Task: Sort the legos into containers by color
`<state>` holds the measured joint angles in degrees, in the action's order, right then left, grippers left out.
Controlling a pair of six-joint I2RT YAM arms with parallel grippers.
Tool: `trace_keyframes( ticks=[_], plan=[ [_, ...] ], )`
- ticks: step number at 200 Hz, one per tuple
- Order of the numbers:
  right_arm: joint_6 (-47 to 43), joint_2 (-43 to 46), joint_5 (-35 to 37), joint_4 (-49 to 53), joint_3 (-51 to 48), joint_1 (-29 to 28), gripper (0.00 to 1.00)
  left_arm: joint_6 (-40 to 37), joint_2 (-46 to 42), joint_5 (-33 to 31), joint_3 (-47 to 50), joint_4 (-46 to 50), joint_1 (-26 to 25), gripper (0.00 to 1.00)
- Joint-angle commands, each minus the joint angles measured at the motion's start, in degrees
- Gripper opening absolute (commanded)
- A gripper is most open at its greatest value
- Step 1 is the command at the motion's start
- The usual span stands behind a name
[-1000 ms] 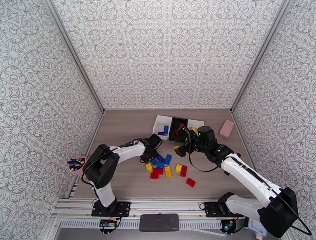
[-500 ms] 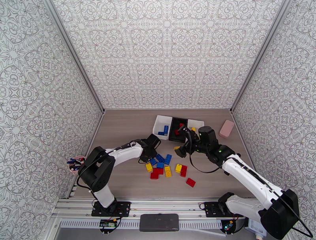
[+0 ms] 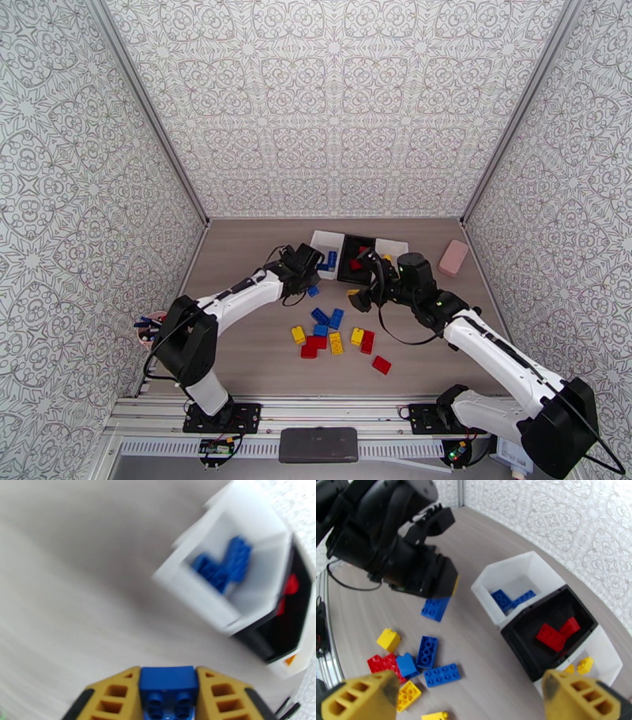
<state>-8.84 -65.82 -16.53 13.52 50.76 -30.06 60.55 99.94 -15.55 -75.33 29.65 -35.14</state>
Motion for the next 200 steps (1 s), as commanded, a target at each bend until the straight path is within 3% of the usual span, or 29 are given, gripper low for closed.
trace_keyframes(
  ticks=[1, 101, 145, 180, 200],
  plan=[
    [2.63, 1.85, 2.89, -2.78, -1.62, -0.44, 0.99, -4.91, 4.23, -3.77, -5.7, -1.63, 1.19, 0.28],
    [6.02, 1.03, 8.04, -7.12, -2.64, -0.46, 0.99, -12.61, 27.3, -7.12, -36.86, 5.56, 4.13, 0.29],
    [7.35, -1.03, 10.72, -7.39, -0.18, -0.46, 0.98, -14.57, 34.03, -6.63, -43.51, 6.72, 4.72, 0.3],
    [7.56, -1.06, 11.38, -7.05, 0.57, -0.44, 0.98, -14.75, 34.4, -5.37, -47.64, 8.59, 4.77, 0.4],
    [7.43, -0.96, 11.75, -7.2, 0.32, -0.45, 0.98, -15.66, 32.31, -5.11, -46.99, 8.58, 4.47, 0.51]
  ],
)
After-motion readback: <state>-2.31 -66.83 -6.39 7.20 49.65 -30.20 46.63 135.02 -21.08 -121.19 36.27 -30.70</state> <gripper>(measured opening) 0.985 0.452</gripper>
